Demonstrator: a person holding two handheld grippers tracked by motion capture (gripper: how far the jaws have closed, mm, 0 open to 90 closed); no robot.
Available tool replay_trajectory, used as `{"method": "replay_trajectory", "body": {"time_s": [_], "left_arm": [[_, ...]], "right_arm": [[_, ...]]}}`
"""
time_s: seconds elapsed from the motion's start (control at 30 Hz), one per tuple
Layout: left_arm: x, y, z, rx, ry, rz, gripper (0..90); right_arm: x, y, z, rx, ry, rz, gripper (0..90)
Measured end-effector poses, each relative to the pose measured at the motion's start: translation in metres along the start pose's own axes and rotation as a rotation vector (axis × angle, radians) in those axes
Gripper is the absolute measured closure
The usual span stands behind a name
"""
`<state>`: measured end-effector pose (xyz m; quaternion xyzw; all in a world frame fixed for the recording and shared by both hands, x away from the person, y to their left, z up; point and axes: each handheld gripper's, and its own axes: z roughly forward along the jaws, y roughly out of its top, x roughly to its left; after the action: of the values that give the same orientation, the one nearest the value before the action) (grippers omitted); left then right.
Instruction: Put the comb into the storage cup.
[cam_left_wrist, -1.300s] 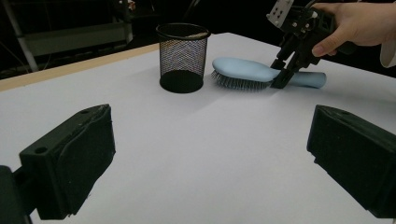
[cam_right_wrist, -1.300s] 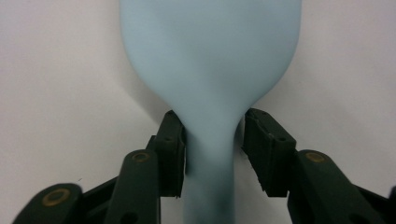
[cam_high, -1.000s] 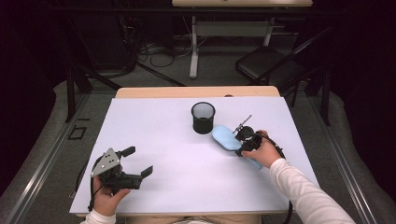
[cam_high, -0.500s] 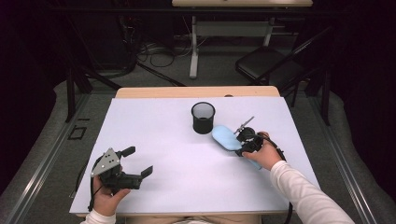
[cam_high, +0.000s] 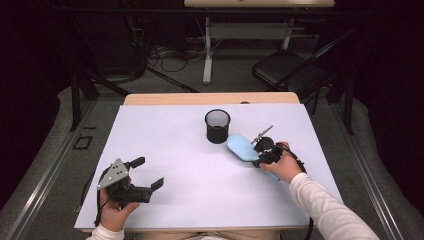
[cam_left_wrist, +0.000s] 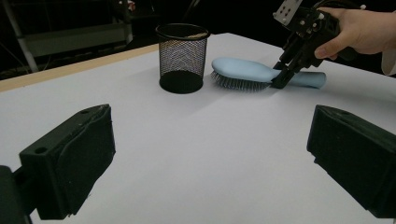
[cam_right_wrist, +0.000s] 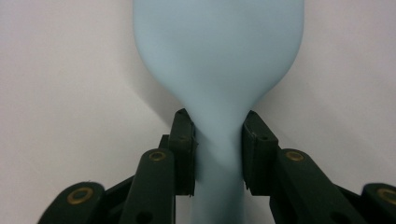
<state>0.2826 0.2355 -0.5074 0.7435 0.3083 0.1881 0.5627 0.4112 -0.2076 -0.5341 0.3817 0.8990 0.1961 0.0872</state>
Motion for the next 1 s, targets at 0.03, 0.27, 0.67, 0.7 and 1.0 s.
{"method": "replay_trajectory", "body": {"time_s": [0.03,0.27,0.67,0.7,1.0], "left_arm": [[0.0,0.0,0.0,0.0,0.0,0.0,0.9],[-0.0001,0.0,0.0002,0.001,0.0,0.001,0.9],[0.0001,-0.0001,0.0001,0.002,0.001,0.001,0.9],[0.0001,-0.0001,0.0001,0.001,0.002,0.001,0.9],[0.0002,-0.0001,0.0,0.001,0.003,0.001,0.9]], "right_arm": [[0.0008,0.0001,-0.0007,0.009,-0.002,0.008,69.4],[0.0001,-0.0002,-0.0012,0.006,-0.007,-0.012,69.5],[0.0036,-0.0012,-0.003,-0.028,-0.014,-0.01,69.6],[0.0032,-0.0007,-0.0036,-0.03,-0.015,-0.022,69.6],[0.0067,-0.0007,-0.0088,-0.082,-0.013,-0.021,69.6]]}}
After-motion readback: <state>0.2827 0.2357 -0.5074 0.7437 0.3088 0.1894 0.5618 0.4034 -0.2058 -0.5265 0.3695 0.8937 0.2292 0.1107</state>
